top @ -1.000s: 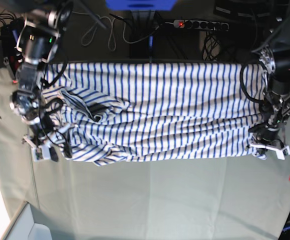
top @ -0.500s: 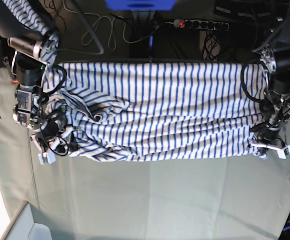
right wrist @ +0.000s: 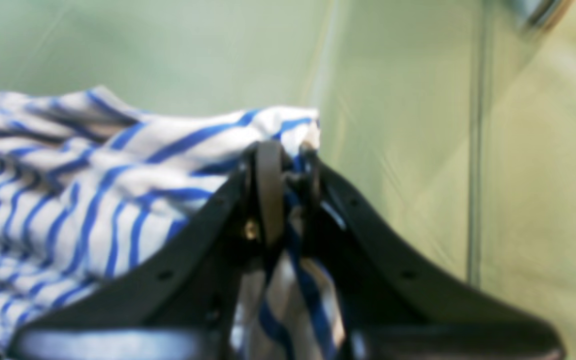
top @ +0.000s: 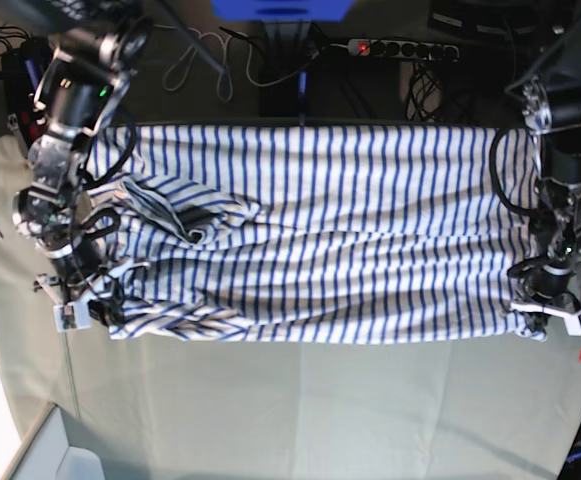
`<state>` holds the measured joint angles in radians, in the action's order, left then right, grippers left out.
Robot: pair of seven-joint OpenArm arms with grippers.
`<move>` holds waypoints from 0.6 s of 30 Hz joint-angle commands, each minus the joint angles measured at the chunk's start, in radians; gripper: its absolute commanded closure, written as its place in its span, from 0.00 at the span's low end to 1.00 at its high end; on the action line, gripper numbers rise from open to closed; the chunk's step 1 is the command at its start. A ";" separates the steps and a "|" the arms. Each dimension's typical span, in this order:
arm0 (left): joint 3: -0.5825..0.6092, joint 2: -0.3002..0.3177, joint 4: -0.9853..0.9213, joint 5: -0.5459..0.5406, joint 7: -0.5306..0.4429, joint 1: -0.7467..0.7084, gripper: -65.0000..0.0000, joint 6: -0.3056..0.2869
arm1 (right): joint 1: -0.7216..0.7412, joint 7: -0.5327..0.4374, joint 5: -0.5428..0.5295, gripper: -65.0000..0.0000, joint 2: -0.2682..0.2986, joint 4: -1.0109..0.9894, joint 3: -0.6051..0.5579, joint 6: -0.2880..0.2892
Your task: Layout the t-shirt on the table in an organized manner, then fold the t-shirt properly
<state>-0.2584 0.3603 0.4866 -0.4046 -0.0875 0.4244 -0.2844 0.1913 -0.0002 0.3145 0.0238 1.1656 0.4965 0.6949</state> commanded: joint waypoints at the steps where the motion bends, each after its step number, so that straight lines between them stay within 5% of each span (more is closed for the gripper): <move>1: -0.005 0.013 0.022 -0.003 -0.016 0.008 1.00 0.000 | 0.000 -0.027 -0.018 1.00 -0.005 0.049 -0.003 0.003; 6: -0.005 0.013 0.022 -0.003 -0.016 -0.009 1.00 0.000 | -0.106 -0.019 -0.016 0.96 -0.023 0.058 -0.046 0.003; 18: -0.005 0.012 0.022 -0.003 -0.016 -0.011 1.00 0.000 | -0.266 -0.027 -0.016 0.43 -0.011 0.231 -0.106 0.003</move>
<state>-0.2600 0.3542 0.4931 -0.4007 -0.0799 0.3897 -0.2813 -0.0814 0.0032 0.3183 0.0067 1.3769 0.3923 0.6945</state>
